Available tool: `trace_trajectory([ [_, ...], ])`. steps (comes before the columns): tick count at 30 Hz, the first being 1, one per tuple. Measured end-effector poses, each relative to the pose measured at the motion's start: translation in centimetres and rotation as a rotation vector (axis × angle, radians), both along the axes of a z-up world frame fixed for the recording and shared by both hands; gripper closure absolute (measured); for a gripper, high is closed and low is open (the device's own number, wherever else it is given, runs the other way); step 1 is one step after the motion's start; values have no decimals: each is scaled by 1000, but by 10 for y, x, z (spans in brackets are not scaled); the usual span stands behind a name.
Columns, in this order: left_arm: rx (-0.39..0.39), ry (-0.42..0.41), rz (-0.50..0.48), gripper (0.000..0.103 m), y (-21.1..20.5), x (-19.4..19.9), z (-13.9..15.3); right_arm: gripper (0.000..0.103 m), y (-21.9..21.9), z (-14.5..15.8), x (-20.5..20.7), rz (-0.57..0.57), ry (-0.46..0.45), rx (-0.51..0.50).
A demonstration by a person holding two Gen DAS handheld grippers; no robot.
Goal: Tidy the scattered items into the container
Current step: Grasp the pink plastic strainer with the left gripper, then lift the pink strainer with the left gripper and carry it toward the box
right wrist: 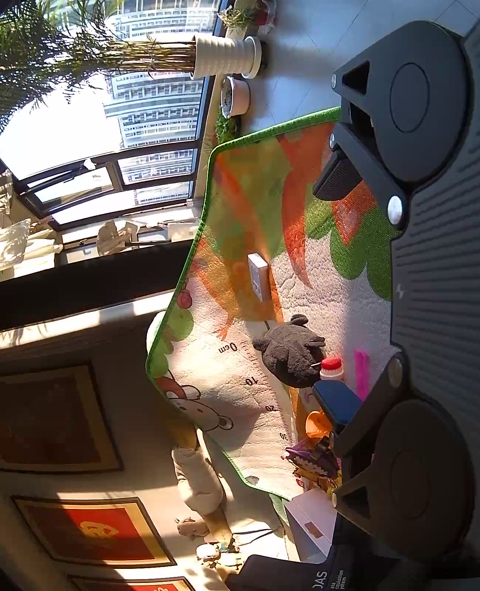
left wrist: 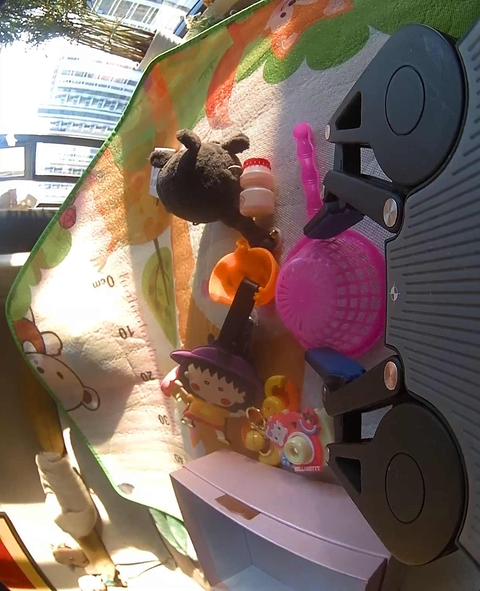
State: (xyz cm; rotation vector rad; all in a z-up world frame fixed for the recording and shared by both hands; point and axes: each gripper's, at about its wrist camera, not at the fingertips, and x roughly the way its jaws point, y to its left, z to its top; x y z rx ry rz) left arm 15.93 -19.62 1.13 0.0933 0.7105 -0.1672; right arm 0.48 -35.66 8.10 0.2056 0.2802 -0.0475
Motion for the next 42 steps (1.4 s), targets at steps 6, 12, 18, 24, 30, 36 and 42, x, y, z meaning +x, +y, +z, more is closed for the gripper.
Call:
trace_trajectory([
  [6, 28, 13, -112, 33, 12, -41, 9, 0, -8, -1, 0, -24, -5, 51],
  [12, 53, 31, -380, 34, 36, -109, 25, 0, -6, -2, 1, -11, -2, 48],
  [18, 120, 32, -391, 16, 66, -136, 26, 0, 3, 2, 0, 97, 54, 30],
  [24, -80, 126, -289, 6, 94, -155, 32, 3, 40, 10, -30, 262, 80, -226],
  [30, -159, 142, -237, 4, 96, -169, 26, 35, 68, 0, -47, 398, 198, -414],
  [36, -109, 125, -55, 2, 109, -167, 28, 35, 88, -7, -63, 443, 225, -420],
  [42, -133, 110, 1, 1, 126, -169, 33, 35, 91, -10, -59, 344, 267, -388],
])
